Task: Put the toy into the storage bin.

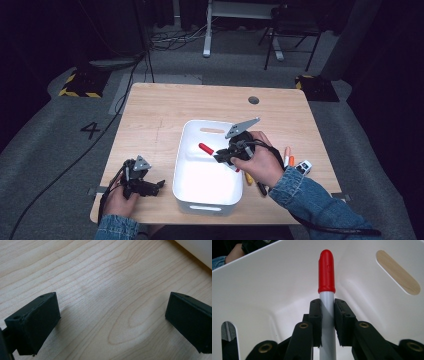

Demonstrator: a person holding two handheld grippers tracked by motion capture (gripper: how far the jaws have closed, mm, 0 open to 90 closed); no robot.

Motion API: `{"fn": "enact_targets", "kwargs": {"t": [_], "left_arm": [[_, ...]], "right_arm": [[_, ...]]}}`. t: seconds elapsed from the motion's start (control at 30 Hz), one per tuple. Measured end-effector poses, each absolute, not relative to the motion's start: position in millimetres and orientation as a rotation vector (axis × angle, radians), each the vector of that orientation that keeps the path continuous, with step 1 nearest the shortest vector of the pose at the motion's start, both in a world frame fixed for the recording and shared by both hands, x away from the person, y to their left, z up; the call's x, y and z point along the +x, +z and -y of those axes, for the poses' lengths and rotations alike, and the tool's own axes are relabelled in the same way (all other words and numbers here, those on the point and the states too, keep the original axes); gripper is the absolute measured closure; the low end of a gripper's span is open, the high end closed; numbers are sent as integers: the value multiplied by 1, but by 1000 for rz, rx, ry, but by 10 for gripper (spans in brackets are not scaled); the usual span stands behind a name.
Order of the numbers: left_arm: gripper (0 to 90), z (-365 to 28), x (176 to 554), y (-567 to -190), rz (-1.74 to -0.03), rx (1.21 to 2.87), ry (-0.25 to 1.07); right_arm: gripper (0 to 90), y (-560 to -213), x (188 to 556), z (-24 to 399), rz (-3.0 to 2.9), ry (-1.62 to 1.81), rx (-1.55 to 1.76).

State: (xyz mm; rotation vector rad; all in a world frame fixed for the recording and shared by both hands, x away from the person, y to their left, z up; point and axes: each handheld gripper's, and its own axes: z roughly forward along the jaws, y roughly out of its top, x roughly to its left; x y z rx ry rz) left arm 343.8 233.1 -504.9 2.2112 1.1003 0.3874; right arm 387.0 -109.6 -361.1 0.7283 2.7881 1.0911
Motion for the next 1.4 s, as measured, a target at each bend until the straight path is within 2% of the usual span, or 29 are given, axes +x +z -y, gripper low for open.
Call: {"fn": "enact_targets", "kwargs": {"t": [1.13,1.2,1.27,1.4], "left_arm": [[0,-233,344,-505,-1100,2211,388],[0,-233,344,-505,-1100,2212,388],[0,-233,344,-505,-1103,2209,385],[0,-233,344,-505,-1102,2206,388]], "right_arm": [[769,-370,363,94,-2857,910,552],[748,-370,362,93,-2865,909,556],[640,-370,361,93,-2853,970,555],[614,-366,360,96,-2843,999,548]]}}
